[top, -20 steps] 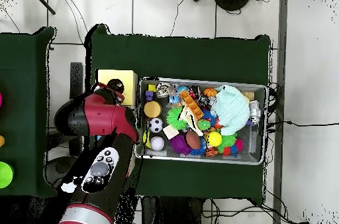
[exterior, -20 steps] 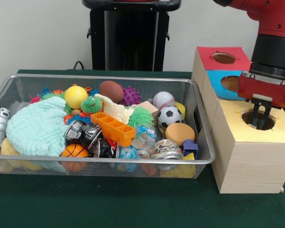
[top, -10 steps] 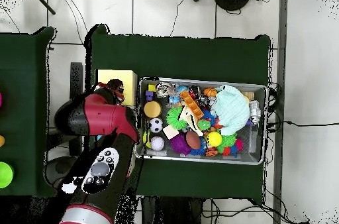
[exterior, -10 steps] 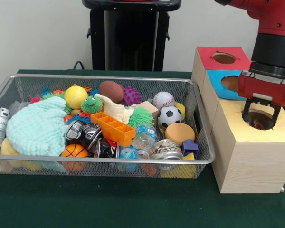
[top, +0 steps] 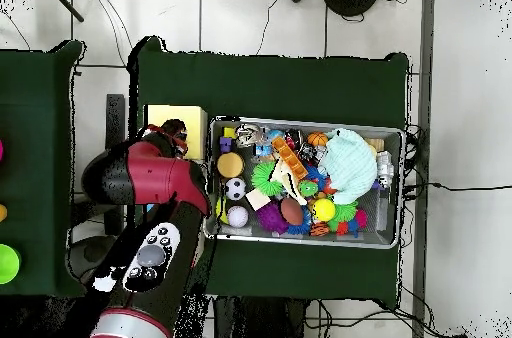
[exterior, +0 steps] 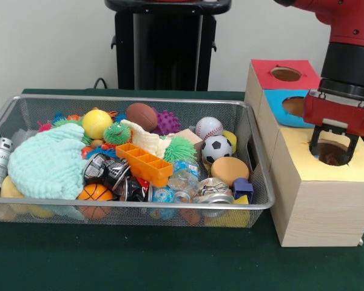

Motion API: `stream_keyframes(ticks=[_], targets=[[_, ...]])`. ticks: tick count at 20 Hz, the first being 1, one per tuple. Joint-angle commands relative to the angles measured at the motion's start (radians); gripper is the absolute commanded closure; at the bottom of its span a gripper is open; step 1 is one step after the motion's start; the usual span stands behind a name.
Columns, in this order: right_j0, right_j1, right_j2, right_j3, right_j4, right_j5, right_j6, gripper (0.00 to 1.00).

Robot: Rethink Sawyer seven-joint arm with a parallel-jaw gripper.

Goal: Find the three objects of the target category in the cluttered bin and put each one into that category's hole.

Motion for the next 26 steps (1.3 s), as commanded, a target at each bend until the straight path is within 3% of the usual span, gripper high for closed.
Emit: stream_keyframes(ticks=[1, 10, 19, 20, 26], targets=[[0.000, -0.057, 0.034, 0.037, 0.016, 0.177, 0.153, 0.00], [0.026, -0.115, -0.013, 0.051, -0.004, 0.285, 0.145, 0.00], [0.031, -0.112, -0.014, 0.057, -0.008, 0.272, 0.144, 0.00], [0.032, -0.112, -0.016, 0.059, -0.008, 0.267, 0.146, 1.00], [0.030, -0.111, -0.017, 0.073, -0.009, 0.228, 0.151, 1.00]])
